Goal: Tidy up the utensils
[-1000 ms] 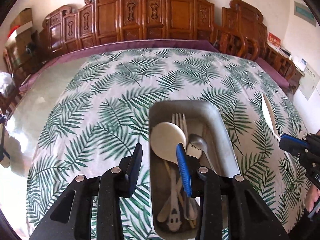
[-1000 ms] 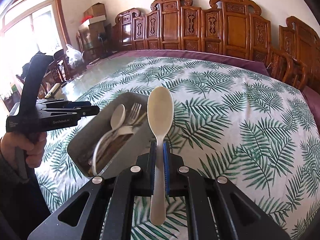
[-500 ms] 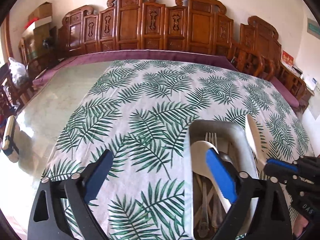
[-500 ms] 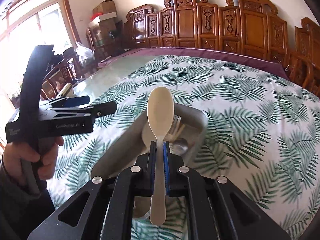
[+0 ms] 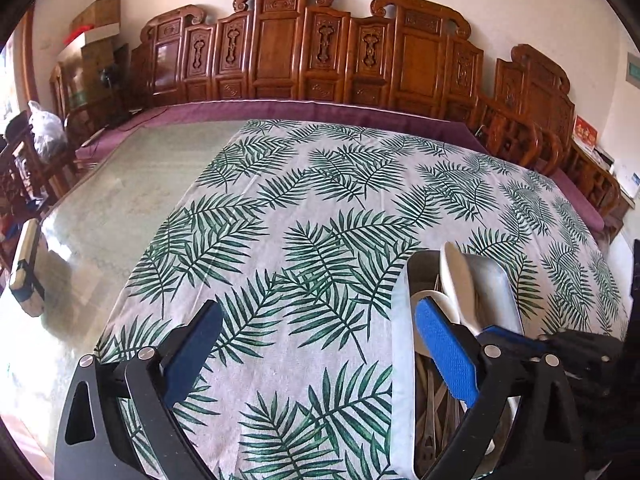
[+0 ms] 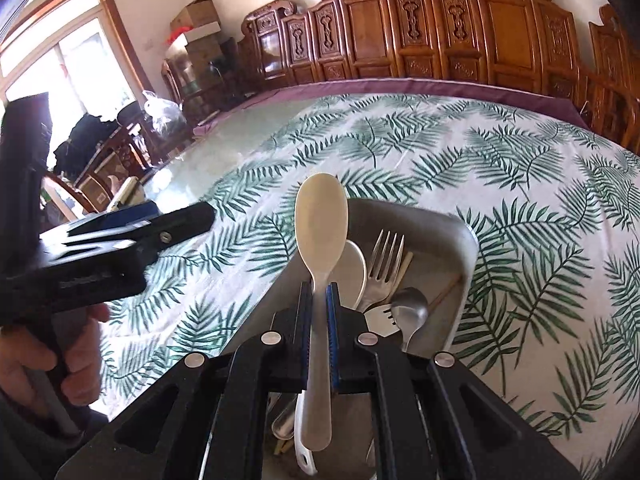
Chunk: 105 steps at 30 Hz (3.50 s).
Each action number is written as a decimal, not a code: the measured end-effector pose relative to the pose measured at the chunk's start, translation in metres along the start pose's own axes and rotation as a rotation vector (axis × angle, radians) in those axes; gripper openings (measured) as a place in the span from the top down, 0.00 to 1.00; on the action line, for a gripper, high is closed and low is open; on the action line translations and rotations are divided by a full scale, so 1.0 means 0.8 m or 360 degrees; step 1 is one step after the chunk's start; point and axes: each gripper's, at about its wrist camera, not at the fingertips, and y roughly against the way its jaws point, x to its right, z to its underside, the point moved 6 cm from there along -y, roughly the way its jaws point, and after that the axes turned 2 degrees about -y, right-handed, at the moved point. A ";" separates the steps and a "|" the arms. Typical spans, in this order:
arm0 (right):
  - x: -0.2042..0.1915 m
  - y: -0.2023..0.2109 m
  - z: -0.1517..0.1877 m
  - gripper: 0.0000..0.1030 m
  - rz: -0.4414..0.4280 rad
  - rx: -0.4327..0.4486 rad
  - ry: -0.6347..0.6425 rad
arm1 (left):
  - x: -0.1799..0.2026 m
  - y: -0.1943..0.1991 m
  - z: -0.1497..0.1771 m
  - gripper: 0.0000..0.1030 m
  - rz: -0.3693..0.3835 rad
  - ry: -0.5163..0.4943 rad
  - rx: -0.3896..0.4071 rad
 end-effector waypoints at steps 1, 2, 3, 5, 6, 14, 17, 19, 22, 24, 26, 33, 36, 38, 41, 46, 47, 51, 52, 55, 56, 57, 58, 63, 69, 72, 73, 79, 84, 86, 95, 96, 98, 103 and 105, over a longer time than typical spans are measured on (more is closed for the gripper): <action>0.001 -0.006 0.003 0.92 0.0026 -0.0012 0.0004 | 0.001 0.000 0.000 0.09 -0.0001 -0.0006 -0.0002; 0.003 -0.010 0.005 0.92 0.0057 -0.0021 0.0008 | 0.001 -0.001 0.000 0.09 -0.0003 -0.0009 -0.0003; 0.006 -0.013 0.006 0.92 0.0077 -0.0029 0.0006 | 0.001 -0.001 0.000 0.09 -0.0004 -0.0011 -0.0005; 0.013 -0.021 0.009 0.91 0.0115 -0.0054 -0.0013 | 0.003 -0.002 0.001 0.09 -0.0004 -0.0012 -0.0007; 0.017 -0.024 0.010 0.91 0.0124 -0.0063 -0.0024 | 0.004 -0.002 0.001 0.09 -0.0003 -0.0013 -0.0008; 0.033 -0.032 0.011 0.91 0.0189 -0.0080 -0.0065 | 0.006 -0.004 0.003 0.09 -0.0006 -0.0023 -0.0014; 0.027 -0.030 0.009 0.91 0.0131 -0.0073 -0.0078 | 0.006 -0.004 0.002 0.09 -0.0008 -0.0024 -0.0014; 0.020 -0.027 0.006 0.91 0.0073 -0.0060 -0.0089 | 0.006 -0.004 0.003 0.09 -0.0009 -0.0022 -0.0017; 0.011 -0.022 0.004 0.91 0.0034 -0.0042 -0.0084 | 0.006 -0.005 0.003 0.09 -0.0010 -0.0018 -0.0016; 0.007 -0.018 0.003 0.91 0.0030 -0.0031 -0.0070 | 0.006 -0.005 0.003 0.09 -0.0009 -0.0020 -0.0016; 0.005 -0.016 0.003 0.91 0.0050 -0.0021 -0.0042 | 0.005 -0.006 0.003 0.09 -0.0012 -0.0021 -0.0014; 0.015 0.005 0.003 0.91 0.0097 0.0048 0.0038 | 0.005 -0.005 0.005 0.09 -0.0010 -0.0021 -0.0014; 0.024 0.020 0.004 0.91 0.0125 0.0084 0.0059 | 0.007 -0.004 0.006 0.09 -0.0008 -0.0024 -0.0014; 0.033 0.032 0.003 0.91 0.0132 0.0106 0.0056 | 0.008 -0.004 0.005 0.09 -0.0005 -0.0027 -0.0011; 0.044 0.052 0.004 0.91 0.0149 0.0142 0.0052 | 0.013 -0.004 0.006 0.09 0.0001 -0.0039 -0.0012; 0.065 0.078 0.009 0.79 0.0200 0.0168 0.0039 | 0.028 -0.003 0.007 0.09 0.0029 -0.0064 -0.0007; 0.068 0.084 0.011 0.69 0.0213 0.0178 0.0031 | 0.031 -0.002 0.007 0.09 0.0040 -0.0068 0.0001; 0.084 0.103 0.020 0.39 0.0287 0.0226 -0.0001 | 0.047 0.003 0.008 0.08 0.0064 -0.0106 0.0029; 0.089 0.108 0.023 0.35 0.0313 0.0238 -0.0007 | 0.053 0.004 0.008 0.08 0.0074 -0.0117 0.0038; 0.105 0.117 0.032 0.13 0.0377 0.0252 -0.0037 | 0.067 0.007 0.010 0.08 0.0091 -0.0145 0.0048; 0.109 0.119 0.034 0.09 0.0390 0.0255 -0.0045 | 0.073 0.009 0.010 0.08 0.0090 -0.0158 0.0052; 0.113 0.122 0.037 0.06 0.0409 0.0254 -0.0054 | 0.078 0.011 0.010 0.08 0.0093 -0.0170 0.0058; 0.119 0.124 0.040 0.04 0.0428 0.0249 -0.0066 | 0.082 0.013 0.010 0.08 0.0094 -0.0180 0.0064; 0.134 0.140 0.051 0.03 0.0449 0.0244 -0.0111 | 0.108 0.027 0.013 0.08 0.0092 -0.0240 0.0086; 0.135 0.171 0.067 0.03 0.0460 0.0274 -0.0138 | 0.128 0.049 0.039 0.08 0.0105 -0.0243 0.0045; 0.132 0.190 0.077 0.03 0.0478 0.0285 -0.0154 | 0.132 0.062 0.052 0.08 0.0120 -0.0202 0.0019; 0.131 0.196 0.081 0.03 0.0487 0.0291 -0.0159 | 0.133 0.065 0.056 0.08 0.0123 -0.0187 0.0002; 0.122 0.233 0.100 0.03 0.0512 0.0322 -0.0179 | 0.141 0.094 0.076 0.08 0.0117 -0.0190 -0.0017; 0.109 0.268 0.117 0.03 0.0523 0.0364 -0.0198 | 0.152 0.140 0.083 0.08 0.0157 -0.0172 0.0039; 0.101 0.285 0.124 0.03 0.0530 0.0381 -0.0197 | 0.155 0.158 0.086 0.08 0.0166 -0.0166 0.0058; 0.072 0.349 0.135 0.03 0.0562 0.0464 -0.0190 | 0.167 0.227 0.093 0.08 0.0148 -0.0202 0.0121; 0.069 0.355 0.135 0.03 0.0563 0.0474 -0.0189 | 0.167 0.232 0.092 0.08 0.0149 -0.0205 0.0128; 0.060 0.371 0.135 0.03 0.0573 0.0507 -0.0184 | 0.170 0.248 0.092 0.08 0.0146 -0.0219 0.0153; 0.041 0.408 0.130 0.03 0.0603 0.0591 -0.0162 | 0.178 0.286 0.086 0.08 0.0159 -0.0235 0.0230; 0.034 0.422 0.127 0.03 0.0613 0.0622 -0.0149 | 0.180 0.302 0.084 0.08 0.0171 -0.0232 0.0261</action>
